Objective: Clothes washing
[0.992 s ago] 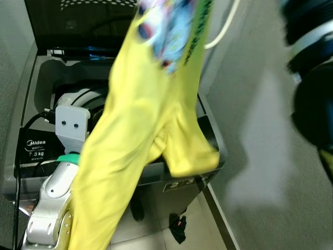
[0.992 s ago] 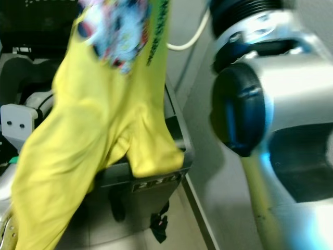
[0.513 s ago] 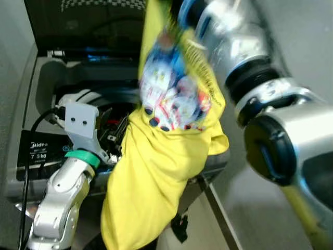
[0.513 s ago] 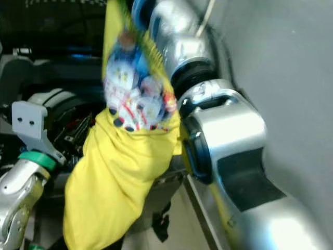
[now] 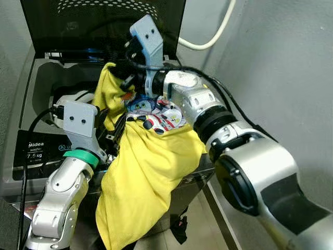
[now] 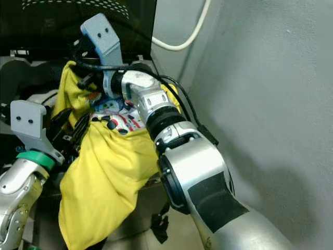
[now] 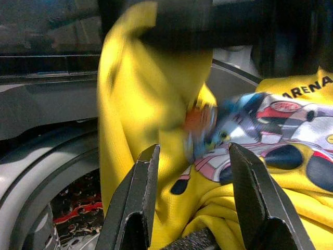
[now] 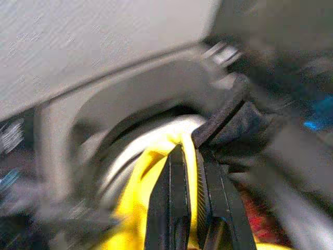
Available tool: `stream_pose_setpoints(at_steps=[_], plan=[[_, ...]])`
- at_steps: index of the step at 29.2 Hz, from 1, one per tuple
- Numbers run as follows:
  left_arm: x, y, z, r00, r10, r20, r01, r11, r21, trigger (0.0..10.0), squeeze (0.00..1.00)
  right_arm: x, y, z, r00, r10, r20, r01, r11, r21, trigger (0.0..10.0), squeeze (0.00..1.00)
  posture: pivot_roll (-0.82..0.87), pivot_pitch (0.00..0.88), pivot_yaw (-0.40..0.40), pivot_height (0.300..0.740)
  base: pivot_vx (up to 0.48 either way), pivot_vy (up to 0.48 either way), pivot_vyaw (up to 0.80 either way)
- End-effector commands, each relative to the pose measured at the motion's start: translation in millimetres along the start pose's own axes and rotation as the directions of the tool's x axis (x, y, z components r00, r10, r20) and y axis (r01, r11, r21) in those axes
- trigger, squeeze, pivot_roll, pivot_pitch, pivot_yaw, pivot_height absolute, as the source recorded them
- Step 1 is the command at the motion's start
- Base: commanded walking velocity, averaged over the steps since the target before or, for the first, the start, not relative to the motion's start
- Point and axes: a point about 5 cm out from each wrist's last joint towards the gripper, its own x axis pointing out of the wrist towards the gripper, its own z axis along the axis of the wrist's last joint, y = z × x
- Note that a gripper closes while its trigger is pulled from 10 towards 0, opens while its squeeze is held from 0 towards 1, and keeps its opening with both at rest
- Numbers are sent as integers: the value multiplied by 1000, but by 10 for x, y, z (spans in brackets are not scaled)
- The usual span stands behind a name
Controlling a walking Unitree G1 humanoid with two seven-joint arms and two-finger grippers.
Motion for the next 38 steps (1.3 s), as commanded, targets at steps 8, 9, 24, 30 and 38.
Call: stream_pose_setpoints(at_steps=[8,9,24,30,38], plan=[[-25,-57,-56,998,-41,-37,40,999,-7,10000,0,19,25,-179,993,-59,-100,55,997,-44,10000,1000,139,18,-93,740,0,0,0],[-23,-66,-59,998,-50,-39,50,999,-8,10000,0,6,-21,-123,992,-104,-77,101,994,-48,10000,1000,139,17,-91,740,0,0,0],[19,-63,-59,991,-121,-54,121,993,5,10000,0,-580,-653,614,914,-371,164,376,927,3,10000,1000,121,2,-37,740,0,0,0],[-72,112,19,982,-175,-70,178,984,30,10000,0,-990,-790,366,957,-265,120,271,962,-38,10000,1000,104,0,-24,740,0,0,0],[-497,356,246,944,-307,-120,313,949,31,10000,0,-1272,-432,-246,988,15,150,-8,999,-48,10000,1000,119,0,-39,740,0,0,0]])
